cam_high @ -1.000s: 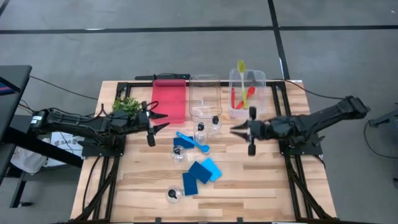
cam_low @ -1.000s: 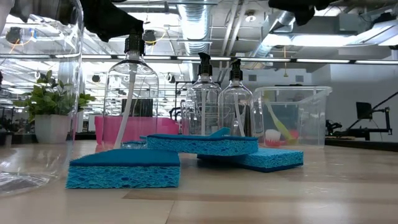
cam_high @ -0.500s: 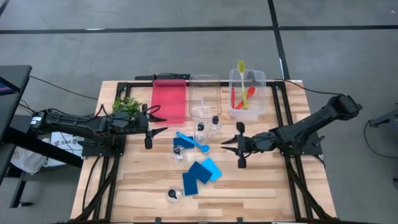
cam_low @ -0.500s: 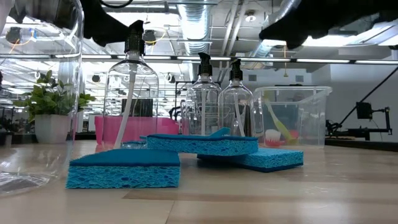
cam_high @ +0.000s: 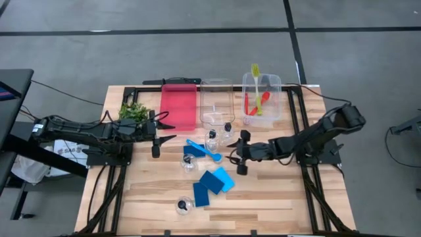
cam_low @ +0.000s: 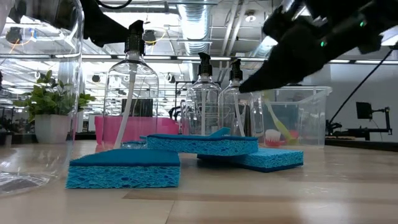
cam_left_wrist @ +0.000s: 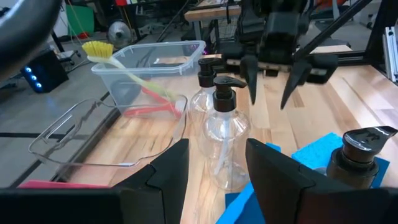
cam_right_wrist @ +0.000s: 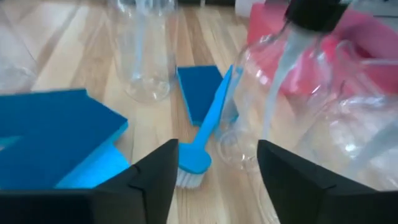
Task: Pick & Place Kitchen Sink Supplies
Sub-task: Put the blue dish brush into the right transparent bin
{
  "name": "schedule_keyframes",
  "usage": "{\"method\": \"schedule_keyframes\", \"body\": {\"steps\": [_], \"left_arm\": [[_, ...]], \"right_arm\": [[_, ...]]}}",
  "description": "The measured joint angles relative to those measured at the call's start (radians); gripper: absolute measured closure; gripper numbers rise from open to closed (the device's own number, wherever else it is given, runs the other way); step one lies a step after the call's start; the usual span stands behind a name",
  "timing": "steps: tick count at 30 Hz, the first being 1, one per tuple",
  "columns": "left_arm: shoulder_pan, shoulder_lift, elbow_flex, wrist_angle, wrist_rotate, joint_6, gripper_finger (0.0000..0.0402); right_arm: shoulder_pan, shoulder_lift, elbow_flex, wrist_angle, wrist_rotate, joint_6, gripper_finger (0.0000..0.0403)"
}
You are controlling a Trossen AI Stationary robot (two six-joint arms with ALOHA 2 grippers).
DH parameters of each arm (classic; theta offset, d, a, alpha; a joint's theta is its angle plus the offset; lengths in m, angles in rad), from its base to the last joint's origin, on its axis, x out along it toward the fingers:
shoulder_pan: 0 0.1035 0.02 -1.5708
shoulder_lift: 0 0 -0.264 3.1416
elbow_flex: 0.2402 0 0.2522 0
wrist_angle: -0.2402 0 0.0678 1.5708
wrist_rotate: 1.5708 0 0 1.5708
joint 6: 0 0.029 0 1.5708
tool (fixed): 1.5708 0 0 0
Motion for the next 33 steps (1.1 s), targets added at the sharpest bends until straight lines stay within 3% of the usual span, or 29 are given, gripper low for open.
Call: {"method": "schedule_keyframes", "body": {"steps": [16,33], "left_arm": [[0.0,0.0,0.0,0.0,-0.001,0.0,0.024],[0.0,0.0,0.0,0.0,-0.002,0.0,0.024]], "right_arm": [[-0.018,0.26,0.101,0.072,-0.045,0.018,0.0178],[-0.049,0.358,0.131,0.072,-0.068,0.028,0.0179]]}}
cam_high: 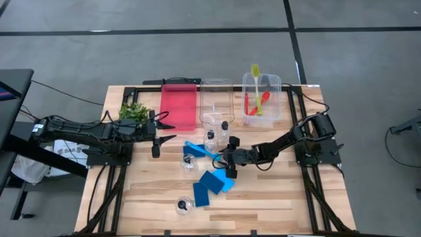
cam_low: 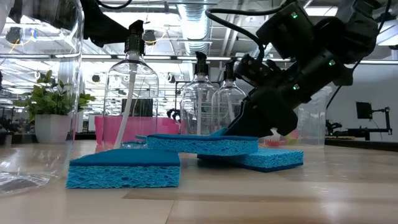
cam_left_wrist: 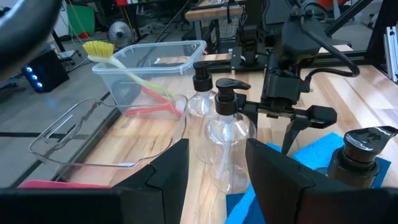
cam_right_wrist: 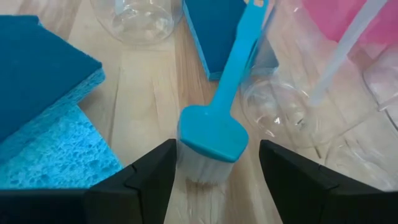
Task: Pick & Place Kitchen Sink Supplies
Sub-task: Put the blue dish brush into the right transparent bin
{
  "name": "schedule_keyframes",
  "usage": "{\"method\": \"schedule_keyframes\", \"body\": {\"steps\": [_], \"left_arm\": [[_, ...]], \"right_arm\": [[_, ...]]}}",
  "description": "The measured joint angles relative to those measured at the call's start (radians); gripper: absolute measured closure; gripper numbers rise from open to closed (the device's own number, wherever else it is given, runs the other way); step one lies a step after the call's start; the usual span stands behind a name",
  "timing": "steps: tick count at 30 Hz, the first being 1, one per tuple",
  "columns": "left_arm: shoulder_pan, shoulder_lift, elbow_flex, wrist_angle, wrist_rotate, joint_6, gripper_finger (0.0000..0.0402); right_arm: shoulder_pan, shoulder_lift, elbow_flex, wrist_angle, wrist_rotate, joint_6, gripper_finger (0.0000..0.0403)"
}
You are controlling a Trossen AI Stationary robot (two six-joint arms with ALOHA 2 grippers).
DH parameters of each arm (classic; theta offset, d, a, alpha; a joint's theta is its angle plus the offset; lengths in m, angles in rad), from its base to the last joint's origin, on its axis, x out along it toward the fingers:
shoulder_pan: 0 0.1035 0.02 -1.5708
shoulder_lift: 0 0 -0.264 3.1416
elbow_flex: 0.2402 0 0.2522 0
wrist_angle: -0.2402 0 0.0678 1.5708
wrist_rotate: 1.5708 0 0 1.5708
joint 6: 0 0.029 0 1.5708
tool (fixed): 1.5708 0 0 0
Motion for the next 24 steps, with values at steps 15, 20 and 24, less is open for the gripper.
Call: {"method": "schedule_keyframes", "body": {"steps": [15,20,24], "left_arm": [[0.0,0.0,0.0,0.0,0.0,0.0,0.024],[0.0,0.0,0.0,0.0,0.0,0.0,0.024],[0.0,0.0,0.0,0.0,0.0,0.0,0.024]], "right_arm": [[0.0,-0.004,0.0,0.004,-0.019,0.014,0.0236],[0.0,-0.004,0.0,0.003,-0.019,0.016,0.0283],[0.0,-0.004,0.0,0.003,-0.019,0.016,0.0317]]}}
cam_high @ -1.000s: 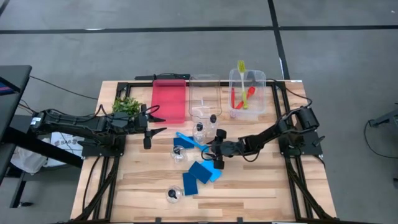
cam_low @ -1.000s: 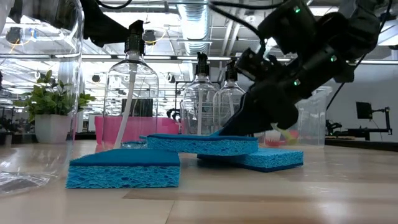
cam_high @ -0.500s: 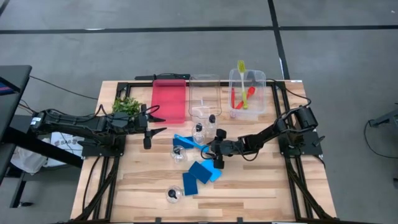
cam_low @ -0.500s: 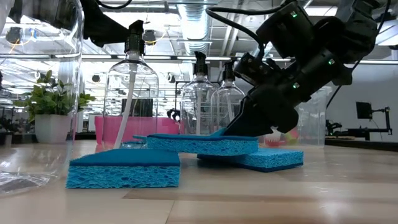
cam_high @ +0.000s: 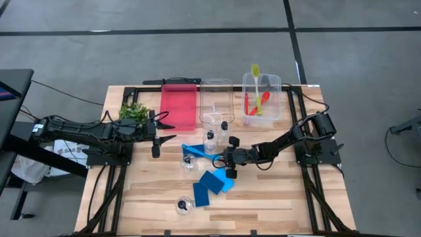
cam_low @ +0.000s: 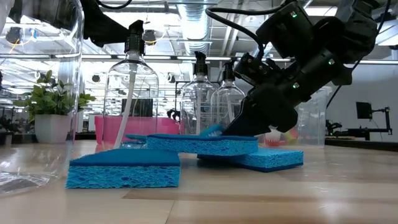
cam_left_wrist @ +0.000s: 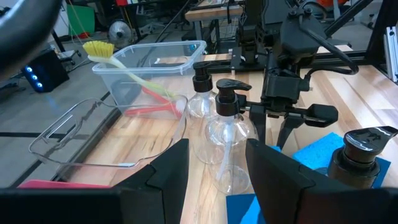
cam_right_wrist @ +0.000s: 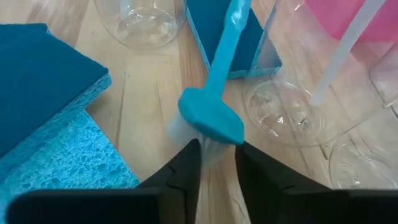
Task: Pick & Place Kitchen Sink Supplies
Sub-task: Put the blue dish brush into the right transparent bin
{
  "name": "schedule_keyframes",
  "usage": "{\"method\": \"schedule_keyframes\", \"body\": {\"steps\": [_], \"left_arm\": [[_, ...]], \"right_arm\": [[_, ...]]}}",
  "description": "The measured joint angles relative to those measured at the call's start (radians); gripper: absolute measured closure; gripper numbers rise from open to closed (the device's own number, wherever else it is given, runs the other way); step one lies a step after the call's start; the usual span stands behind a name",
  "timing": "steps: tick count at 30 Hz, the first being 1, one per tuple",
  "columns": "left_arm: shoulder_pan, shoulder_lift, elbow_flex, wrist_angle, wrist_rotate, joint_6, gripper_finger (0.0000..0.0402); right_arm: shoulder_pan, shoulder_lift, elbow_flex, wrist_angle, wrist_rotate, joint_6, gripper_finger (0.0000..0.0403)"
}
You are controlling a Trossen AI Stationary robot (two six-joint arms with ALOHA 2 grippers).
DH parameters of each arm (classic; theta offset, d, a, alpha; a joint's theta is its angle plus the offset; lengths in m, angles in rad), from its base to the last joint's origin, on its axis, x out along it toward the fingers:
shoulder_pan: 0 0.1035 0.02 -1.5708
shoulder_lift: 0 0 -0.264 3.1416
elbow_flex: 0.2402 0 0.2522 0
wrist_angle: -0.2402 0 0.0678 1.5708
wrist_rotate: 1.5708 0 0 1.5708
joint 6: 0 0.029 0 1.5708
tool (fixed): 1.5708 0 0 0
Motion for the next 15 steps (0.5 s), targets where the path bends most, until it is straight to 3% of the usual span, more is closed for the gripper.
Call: {"method": "schedule_keyframes", "body": {"steps": [9,15], "left_arm": [[0.0,0.0,0.0,0.0,0.0,0.0,0.0241],[0.0,0.0,0.0,0.0,0.0,0.0,0.0241]], "right_arm": [[0.002,0.0,0.0,0.0,-0.001,-0.003,0.0396],[0.019,0.0,0.0,0.0,-0.001,-0.069,0.0377]]}}
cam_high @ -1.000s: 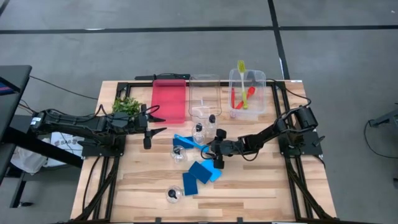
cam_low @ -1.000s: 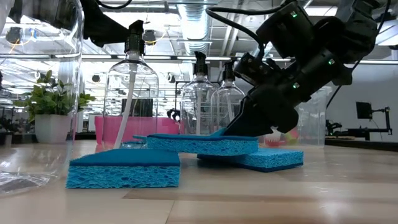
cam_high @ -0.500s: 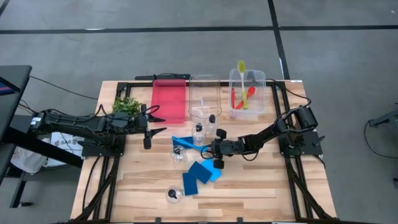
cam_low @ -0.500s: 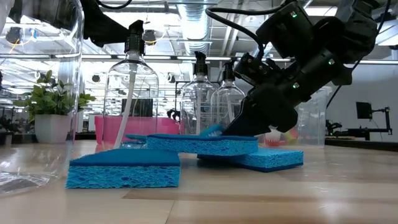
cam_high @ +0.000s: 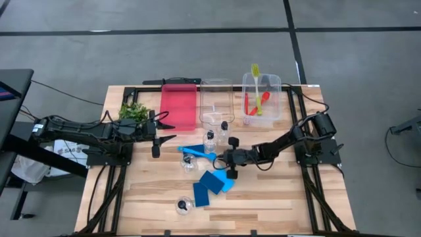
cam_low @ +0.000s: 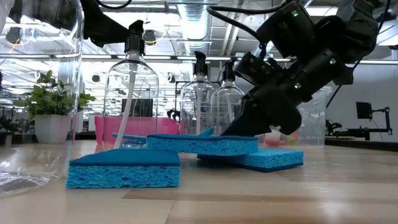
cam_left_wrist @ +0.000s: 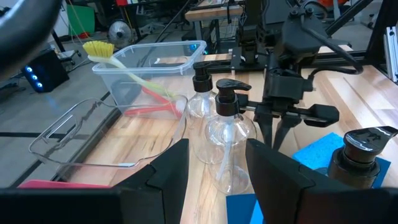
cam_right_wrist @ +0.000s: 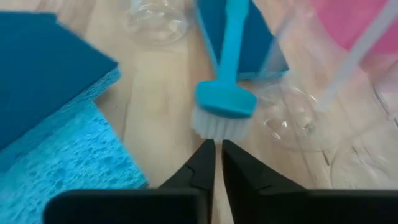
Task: Pick & Place Kitchen Sink Supplies
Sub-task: Put the blue dish brush into the right transparent bin
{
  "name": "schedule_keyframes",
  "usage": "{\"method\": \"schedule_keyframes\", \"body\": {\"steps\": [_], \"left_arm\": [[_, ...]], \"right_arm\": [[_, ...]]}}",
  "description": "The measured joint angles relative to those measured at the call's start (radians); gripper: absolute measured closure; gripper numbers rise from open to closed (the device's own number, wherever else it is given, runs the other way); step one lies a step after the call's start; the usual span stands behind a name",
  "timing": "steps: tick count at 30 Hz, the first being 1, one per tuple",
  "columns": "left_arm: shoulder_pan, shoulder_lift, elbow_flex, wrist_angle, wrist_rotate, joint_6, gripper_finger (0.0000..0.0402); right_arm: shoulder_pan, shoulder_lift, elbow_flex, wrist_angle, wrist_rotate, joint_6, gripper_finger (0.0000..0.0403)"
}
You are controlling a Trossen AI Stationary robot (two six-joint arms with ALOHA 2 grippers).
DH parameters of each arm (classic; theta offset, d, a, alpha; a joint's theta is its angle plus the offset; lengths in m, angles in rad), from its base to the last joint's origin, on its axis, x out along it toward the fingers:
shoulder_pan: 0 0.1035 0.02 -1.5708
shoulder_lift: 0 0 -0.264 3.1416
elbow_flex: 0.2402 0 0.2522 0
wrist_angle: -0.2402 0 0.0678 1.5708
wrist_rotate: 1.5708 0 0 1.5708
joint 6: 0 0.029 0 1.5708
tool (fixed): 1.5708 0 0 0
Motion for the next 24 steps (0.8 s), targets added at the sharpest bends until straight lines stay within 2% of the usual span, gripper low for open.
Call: {"method": "schedule_keyframes", "body": {"steps": [5,16,24], "left_arm": [[0.0,0.0,0.0,0.0,0.0,0.0,0.0241],[0.0,0.0,0.0,0.0,0.0,0.0,0.0241],[0.0,0.0,0.0,0.0,0.0,0.0,0.0241]], "right_arm": [[0.029,0.0,0.0,-0.001,0.01,-0.108,0.0359],[0.075,-0.001,0.0,-0.007,0.179,-0.468,0.0314],[0.072,-0.002,0.009,0.003,0.184,-0.665,0.0268]]}}
